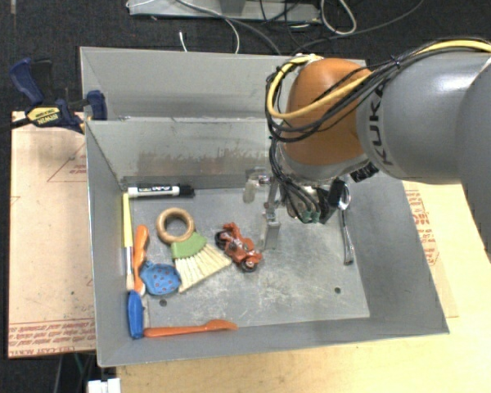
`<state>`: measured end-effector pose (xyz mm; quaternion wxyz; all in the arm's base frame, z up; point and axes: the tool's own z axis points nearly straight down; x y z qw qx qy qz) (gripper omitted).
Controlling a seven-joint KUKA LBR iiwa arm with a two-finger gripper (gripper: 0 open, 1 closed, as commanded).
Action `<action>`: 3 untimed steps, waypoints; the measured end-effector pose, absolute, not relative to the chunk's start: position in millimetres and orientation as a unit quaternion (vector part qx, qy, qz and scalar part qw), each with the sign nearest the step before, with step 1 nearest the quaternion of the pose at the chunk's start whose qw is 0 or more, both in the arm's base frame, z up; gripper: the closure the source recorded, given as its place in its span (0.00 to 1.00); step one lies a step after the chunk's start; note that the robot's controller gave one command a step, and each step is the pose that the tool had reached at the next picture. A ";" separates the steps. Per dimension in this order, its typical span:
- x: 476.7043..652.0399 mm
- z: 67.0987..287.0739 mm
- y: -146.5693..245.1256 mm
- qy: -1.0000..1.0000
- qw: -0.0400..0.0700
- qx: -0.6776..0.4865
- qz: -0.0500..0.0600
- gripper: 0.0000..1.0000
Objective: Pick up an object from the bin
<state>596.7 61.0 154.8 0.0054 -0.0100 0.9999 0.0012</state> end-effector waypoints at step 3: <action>553.1 76.8 101.3 1.000 0.013 0.000 0.004 1.00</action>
Offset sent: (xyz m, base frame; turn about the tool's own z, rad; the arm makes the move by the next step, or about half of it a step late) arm -0.0474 0.0374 -0.0848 0.0209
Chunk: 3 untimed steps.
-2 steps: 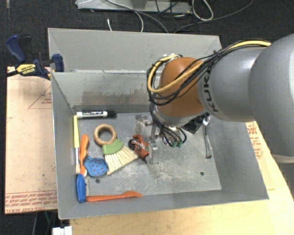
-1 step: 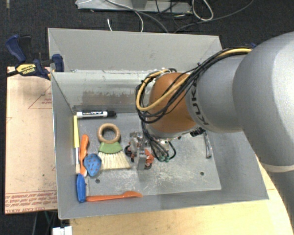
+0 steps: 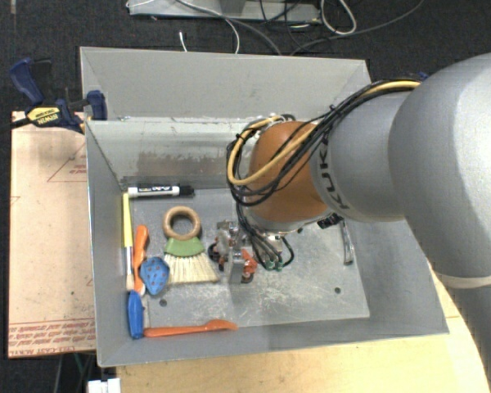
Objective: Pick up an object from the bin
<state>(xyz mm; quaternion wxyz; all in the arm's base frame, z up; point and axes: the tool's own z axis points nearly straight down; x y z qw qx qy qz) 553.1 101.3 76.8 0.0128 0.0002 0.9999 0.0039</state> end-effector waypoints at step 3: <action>553.7 132.2 94.7 1.000 0.010 -0.007 0.002 1.00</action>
Offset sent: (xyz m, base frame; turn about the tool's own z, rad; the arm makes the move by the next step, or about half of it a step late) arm 0.0000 0.0000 0.0000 0.0000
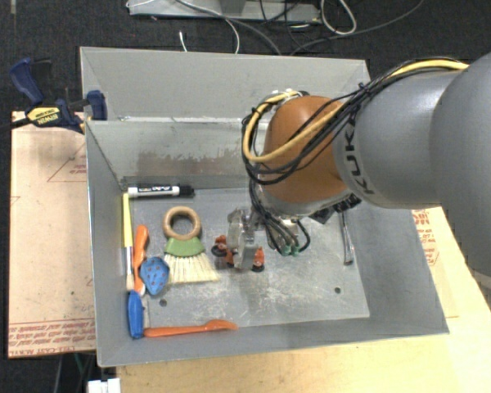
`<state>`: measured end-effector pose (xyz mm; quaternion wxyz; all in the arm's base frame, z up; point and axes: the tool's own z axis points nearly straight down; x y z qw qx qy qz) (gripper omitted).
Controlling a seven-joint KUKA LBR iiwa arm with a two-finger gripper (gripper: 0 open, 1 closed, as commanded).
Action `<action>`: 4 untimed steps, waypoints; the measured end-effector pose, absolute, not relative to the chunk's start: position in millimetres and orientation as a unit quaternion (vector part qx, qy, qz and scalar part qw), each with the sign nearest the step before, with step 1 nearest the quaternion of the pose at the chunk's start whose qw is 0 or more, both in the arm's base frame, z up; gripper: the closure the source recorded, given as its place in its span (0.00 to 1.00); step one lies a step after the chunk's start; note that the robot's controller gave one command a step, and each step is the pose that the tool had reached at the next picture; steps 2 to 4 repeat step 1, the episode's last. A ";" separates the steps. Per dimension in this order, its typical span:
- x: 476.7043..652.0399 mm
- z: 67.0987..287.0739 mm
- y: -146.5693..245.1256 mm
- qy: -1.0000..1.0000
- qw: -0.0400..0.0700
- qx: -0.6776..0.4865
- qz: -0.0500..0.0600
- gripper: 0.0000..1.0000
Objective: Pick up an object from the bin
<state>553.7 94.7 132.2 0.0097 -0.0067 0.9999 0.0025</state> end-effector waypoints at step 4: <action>584.8 199.6 80.3 1.000 0.014 0.001 0.004 1.00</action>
Offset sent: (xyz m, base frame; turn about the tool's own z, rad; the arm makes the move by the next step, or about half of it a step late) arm -0.0072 0.0049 0.1407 -0.0079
